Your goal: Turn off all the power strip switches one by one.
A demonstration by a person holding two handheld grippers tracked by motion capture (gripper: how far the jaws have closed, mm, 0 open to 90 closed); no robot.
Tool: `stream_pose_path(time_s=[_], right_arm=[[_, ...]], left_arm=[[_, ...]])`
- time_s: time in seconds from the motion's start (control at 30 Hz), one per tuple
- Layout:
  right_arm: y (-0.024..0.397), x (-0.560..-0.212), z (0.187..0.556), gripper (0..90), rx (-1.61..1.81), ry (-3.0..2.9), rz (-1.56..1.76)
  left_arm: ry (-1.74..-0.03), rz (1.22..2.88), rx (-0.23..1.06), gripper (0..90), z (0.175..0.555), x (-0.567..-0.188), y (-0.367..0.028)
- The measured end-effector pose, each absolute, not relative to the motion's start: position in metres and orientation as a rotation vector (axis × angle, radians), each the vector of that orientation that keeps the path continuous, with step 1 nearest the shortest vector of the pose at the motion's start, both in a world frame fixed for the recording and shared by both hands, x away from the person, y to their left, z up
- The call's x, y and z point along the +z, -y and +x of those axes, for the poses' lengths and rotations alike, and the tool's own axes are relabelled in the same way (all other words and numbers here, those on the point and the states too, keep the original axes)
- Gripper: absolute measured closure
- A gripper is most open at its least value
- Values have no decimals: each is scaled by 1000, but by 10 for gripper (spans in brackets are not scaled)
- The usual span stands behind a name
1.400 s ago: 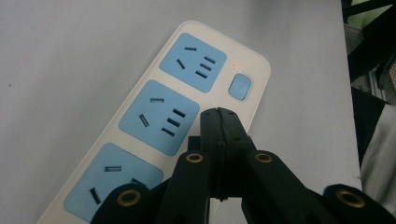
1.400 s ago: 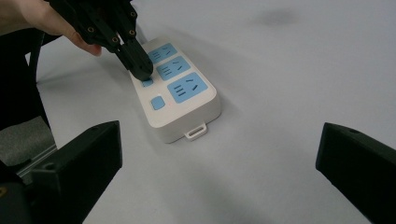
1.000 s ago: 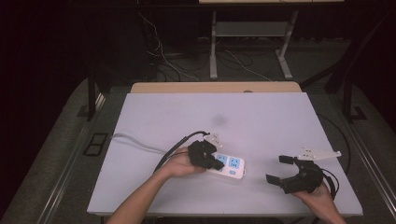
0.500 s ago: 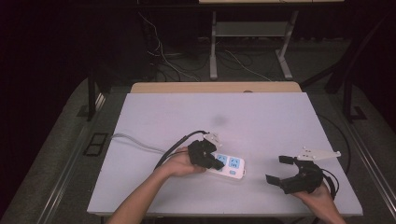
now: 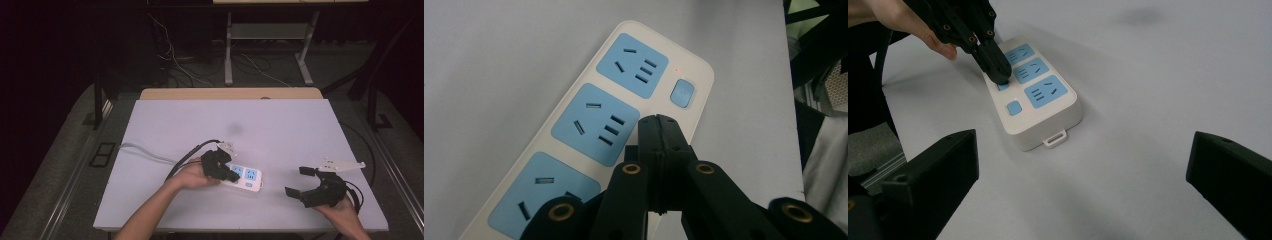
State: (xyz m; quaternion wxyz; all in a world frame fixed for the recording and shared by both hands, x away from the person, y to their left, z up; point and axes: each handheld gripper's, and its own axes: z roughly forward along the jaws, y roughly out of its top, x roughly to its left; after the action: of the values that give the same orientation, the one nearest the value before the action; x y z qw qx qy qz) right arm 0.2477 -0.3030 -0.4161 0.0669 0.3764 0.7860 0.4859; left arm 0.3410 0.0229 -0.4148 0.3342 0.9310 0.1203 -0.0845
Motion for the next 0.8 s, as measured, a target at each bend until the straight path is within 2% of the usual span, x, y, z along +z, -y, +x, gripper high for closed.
stream_pose_path(time_s=[0.23, 0.6, 0.8], right_arm=[[303, -416, 248, 2, 1463, -2366, 1142], [306, -416, 248, 2, 1459, -2360, 1145], [306, -415, 248, 2, 1458, -2358, 1147]], left_arm=[[-300, 2444, -193, 896, 339, -413, -21], [-322, 2415, -239, 894, 341, -411, -23], [-306, 2439, -203, 893, 338, -409, -24]])
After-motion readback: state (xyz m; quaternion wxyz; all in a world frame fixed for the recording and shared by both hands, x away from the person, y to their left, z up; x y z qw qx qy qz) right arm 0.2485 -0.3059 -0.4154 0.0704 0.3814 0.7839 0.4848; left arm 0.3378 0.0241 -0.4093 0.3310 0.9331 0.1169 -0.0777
